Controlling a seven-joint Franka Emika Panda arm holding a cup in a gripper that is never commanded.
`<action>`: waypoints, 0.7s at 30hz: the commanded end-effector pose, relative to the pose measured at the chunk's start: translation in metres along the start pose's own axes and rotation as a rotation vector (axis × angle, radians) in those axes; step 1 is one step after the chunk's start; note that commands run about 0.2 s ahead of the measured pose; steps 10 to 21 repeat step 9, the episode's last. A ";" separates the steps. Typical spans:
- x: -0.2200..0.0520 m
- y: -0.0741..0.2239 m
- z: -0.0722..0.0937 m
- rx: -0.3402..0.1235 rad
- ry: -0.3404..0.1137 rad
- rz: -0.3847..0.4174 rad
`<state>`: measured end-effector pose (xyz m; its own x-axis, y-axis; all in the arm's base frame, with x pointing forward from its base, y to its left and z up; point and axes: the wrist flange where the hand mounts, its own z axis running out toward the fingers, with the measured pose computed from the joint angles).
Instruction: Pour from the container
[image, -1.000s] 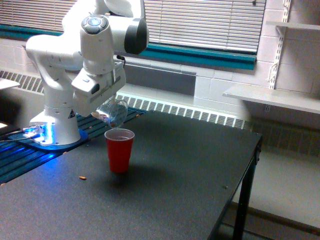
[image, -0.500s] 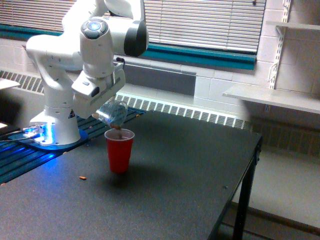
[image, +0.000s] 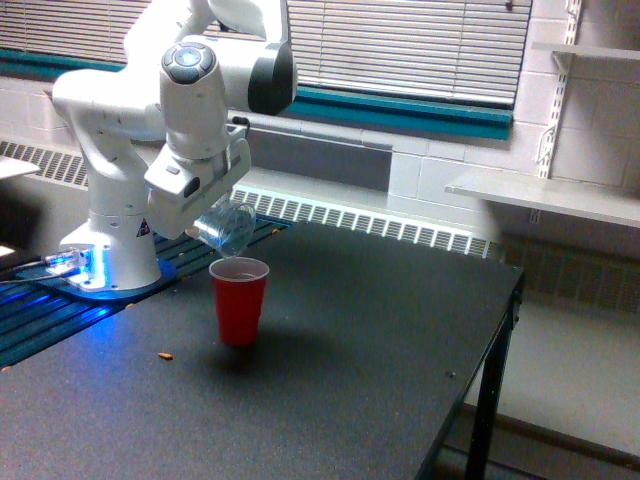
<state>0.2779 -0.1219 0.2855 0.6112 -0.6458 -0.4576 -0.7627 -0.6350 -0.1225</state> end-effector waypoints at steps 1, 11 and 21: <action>0.000 0.000 -0.002 0.010 -0.007 -0.008; -0.001 0.001 -0.006 0.028 0.016 -0.003; -0.001 0.001 -0.006 0.028 0.016 -0.003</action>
